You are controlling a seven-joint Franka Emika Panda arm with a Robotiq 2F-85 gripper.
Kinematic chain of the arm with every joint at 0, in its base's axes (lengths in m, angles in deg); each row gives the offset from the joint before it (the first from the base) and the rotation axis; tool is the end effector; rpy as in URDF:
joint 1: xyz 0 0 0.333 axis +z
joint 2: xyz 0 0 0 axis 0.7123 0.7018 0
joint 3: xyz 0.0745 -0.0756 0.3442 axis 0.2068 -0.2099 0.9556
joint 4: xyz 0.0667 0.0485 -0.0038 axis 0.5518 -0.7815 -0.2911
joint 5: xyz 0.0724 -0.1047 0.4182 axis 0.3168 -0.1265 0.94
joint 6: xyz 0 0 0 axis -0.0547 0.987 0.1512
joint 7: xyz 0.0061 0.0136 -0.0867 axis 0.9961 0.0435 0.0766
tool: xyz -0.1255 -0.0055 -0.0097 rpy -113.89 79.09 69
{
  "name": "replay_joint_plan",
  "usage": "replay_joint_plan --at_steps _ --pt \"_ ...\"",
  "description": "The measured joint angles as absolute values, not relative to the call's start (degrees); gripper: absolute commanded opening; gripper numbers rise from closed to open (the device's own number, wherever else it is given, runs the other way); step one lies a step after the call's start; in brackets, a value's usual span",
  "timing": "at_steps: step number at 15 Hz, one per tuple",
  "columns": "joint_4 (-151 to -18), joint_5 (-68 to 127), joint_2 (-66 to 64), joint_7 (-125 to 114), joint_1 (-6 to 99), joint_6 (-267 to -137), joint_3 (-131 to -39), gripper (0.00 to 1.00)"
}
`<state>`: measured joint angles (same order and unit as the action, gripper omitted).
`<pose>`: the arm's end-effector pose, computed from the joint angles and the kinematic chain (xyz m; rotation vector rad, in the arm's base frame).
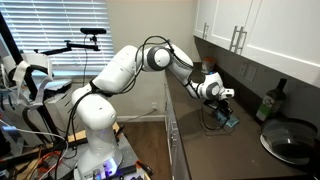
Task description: Get the towel and clean the slight part of the kitchen unit base top
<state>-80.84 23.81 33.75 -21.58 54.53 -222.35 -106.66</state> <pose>0.7850 -0.1600 0.1724 2.6843 -0.4189 0.4654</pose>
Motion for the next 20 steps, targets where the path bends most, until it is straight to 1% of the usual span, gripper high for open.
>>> replay_joint_plan --at_steps 12,20 --pt "-81.3 24.1 31.1 -24.0 48.1 -212.4 -105.7 0.03" --pt "-87.2 23.9 26.4 -24.1 47.9 -207.8 -104.7 0.03"
